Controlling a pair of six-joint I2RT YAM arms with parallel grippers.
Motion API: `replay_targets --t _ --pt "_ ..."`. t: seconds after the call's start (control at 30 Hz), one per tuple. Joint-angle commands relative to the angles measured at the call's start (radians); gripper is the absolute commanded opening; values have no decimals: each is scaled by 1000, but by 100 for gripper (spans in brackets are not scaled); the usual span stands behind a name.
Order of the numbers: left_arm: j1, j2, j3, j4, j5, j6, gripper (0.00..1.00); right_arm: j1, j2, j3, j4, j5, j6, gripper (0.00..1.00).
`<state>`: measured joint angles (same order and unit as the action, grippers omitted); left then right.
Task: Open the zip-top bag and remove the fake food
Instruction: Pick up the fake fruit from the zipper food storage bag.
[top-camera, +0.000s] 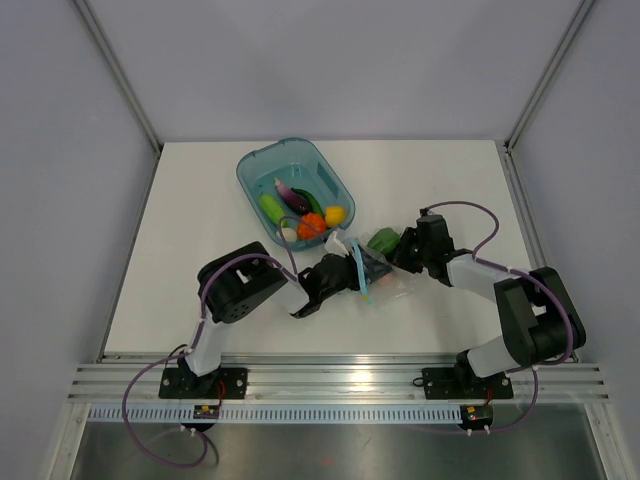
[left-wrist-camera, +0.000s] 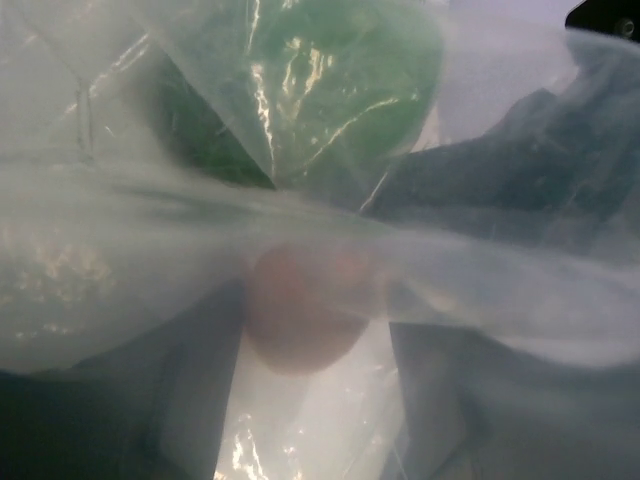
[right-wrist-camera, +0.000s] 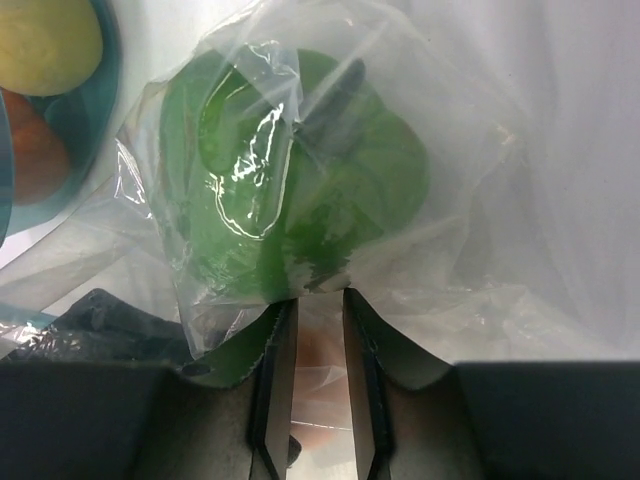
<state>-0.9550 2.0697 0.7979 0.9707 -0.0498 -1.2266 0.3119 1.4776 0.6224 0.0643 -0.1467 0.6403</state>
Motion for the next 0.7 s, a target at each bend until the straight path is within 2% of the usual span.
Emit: replay_targets --t 0.0,0.17,0.27,0.53,0.57,0.67 --pt "-5 32 32 -10 -30 39 63 15 12 10 51 -71 9 31" --pt "-4 26 61 -87 -27 56 72 16 30 19 51 -93 2 31" --pt "-5 20 80 -121 -28 59 73 15 36 22 49 -102 -4 29" --pt "-5 33 75 -98 -12 52 54 15 41 26 45 -96 -1 25" --pt "-5 35 75 -93 -9 52 48 15 41 28 42 -91 -2 24" --pt "-5 32 64 -78 -4 50 45 13 44 42 11 -54 1 17"
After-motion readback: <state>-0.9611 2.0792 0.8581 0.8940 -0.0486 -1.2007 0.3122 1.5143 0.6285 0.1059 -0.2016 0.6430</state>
